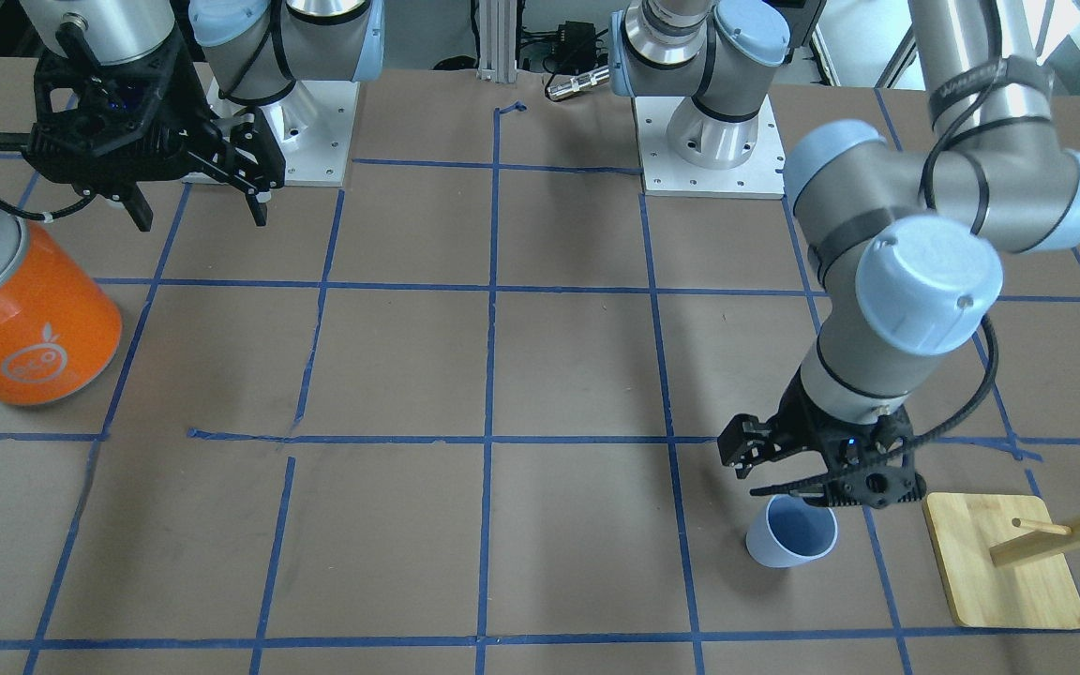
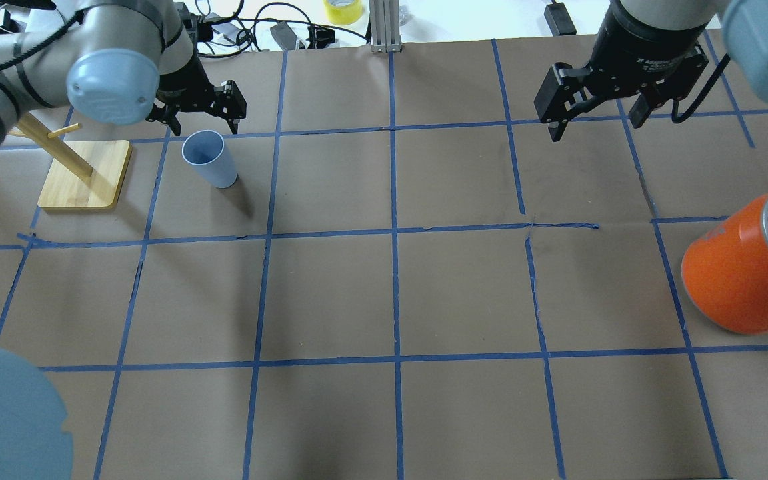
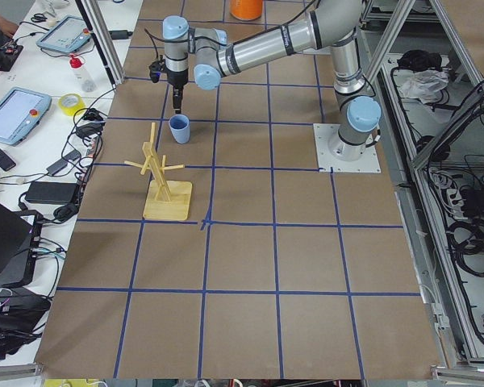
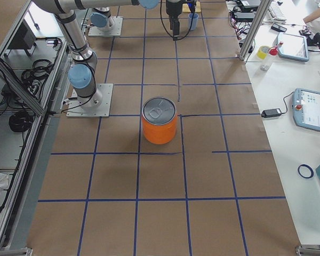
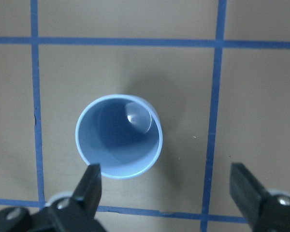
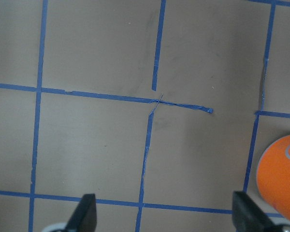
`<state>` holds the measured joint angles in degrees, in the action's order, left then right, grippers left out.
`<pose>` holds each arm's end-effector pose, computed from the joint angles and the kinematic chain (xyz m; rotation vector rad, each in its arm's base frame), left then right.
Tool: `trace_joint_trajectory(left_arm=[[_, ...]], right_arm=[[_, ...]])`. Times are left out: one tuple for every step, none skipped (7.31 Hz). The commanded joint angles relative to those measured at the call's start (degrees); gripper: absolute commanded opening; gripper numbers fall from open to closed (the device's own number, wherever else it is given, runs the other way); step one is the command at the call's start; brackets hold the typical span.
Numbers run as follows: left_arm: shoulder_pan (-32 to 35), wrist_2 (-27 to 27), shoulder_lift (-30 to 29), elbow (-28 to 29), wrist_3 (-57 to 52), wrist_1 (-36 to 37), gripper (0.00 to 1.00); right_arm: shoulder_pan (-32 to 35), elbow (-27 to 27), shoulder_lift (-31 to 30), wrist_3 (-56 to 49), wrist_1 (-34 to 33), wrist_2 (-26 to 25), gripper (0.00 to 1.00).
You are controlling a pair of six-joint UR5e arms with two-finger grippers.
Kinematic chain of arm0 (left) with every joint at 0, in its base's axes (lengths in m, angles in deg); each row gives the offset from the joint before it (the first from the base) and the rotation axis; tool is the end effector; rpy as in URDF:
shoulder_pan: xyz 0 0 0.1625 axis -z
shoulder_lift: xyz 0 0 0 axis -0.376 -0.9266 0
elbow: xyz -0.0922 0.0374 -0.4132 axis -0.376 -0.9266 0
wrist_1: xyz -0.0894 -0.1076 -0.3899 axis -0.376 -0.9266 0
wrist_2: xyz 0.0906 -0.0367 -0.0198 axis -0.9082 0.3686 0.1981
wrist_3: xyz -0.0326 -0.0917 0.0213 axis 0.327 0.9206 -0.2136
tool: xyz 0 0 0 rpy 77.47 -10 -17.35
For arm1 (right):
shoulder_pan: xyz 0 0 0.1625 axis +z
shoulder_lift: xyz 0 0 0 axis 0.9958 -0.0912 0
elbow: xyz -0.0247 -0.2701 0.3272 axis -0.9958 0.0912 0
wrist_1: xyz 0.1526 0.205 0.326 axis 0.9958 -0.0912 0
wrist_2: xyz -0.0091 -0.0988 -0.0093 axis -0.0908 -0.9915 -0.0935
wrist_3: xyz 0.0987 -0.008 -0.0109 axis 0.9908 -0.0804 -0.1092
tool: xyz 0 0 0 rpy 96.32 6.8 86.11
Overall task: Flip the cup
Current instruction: 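Set the upright cup on the table and open the left gripper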
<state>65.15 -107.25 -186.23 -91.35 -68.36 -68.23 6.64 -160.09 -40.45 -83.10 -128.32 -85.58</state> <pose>-0.0947 -0.6343 0.3746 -0.0687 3.0573 -0.0704 0.1420 -0.4872 0.5221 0.1813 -3.1004 0.0882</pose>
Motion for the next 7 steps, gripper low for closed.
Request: trace_joint_trajectory(left_arm=[[0.0,0.3,8.9,3.8,0.0,-15.5,1.0],[-0.3,0.5,12.2,2.7,0.0,-17.9,1.0],[-0.1,1.4,13.4,1.7,0.6,-18.6,1.0],[0.0,2.9,15.2,-0.1,0.6,-18.7,1.0],[0.0,3.5,16.2,-1.5,0.1,-18.6,1.0],[0.0,3.3,16.9,-2.7,-0.1,-18.6,1.0],[0.0,3.4,17.5,-3.2,-0.1,-18.6,1.0]], right_arm=[[0.0,0.0,-0.1,0.0,0.1,-0.1,1.0],[0.0,0.0,-0.2,0.1,0.0,-0.1,1.0],[0.0,0.0,-0.2,0.1,-0.2,-0.1,1.0],[0.2,-0.3,-0.2,0.4,0.1,-0.1,1.0],[0.0,-0.2,-0.2,0.3,0.1,-0.1,1.0],[-0.1,-0.1,-0.2,0.2,-0.3,-0.1,1.0],[0.0,0.0,-0.2,0.3,-0.3,-0.1,1.0]])
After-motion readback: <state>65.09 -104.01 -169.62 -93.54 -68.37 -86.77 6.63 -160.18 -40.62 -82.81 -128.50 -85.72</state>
